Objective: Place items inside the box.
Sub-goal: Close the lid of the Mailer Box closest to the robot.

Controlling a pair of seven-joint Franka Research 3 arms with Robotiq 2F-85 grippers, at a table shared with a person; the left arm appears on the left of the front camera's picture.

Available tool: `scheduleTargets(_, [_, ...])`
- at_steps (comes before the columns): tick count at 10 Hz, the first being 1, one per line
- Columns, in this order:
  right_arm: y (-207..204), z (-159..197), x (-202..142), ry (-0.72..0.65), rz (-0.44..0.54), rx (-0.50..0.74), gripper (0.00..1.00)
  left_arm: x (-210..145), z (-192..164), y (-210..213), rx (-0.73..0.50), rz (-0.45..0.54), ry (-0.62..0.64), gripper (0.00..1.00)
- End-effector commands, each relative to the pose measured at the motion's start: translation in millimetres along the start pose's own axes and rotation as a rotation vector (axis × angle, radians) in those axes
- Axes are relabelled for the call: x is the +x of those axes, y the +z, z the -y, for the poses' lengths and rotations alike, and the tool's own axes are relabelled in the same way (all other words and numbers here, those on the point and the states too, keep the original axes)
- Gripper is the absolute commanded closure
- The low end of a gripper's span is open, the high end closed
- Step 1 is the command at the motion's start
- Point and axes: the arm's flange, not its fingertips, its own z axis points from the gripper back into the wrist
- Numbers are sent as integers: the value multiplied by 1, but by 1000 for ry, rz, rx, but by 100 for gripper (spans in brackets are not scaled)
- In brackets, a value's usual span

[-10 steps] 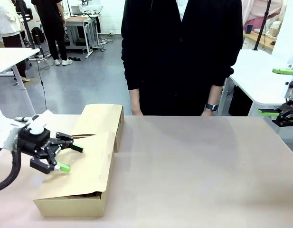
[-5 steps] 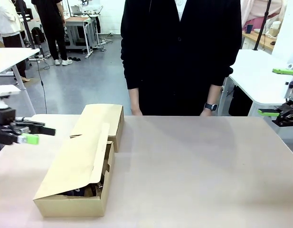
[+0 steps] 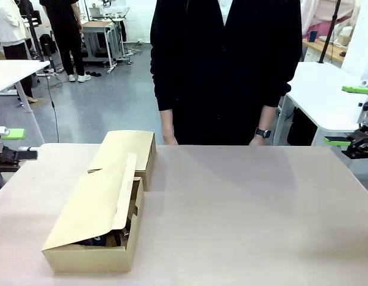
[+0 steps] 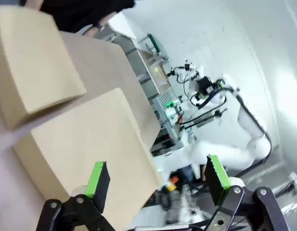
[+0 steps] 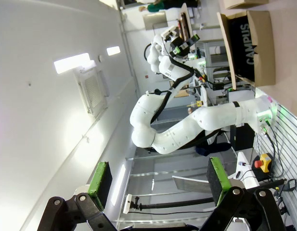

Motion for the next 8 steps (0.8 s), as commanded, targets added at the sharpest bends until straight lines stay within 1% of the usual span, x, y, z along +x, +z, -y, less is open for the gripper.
scheduleTargets(1, [-1, -6, -2, -16, 5, 22, 0, -15, 8, -7, -70, -18, 164, 0])
scheduleTargets(2, [-1, -6, -2, -16, 5, 22, 0, 0, 0, 0, 0, 0, 0, 0])
scheduleTargets(8, [-1, -6, -2, -16, 5, 22, 0, 0, 0, 0, 0, 0, 0, 0])
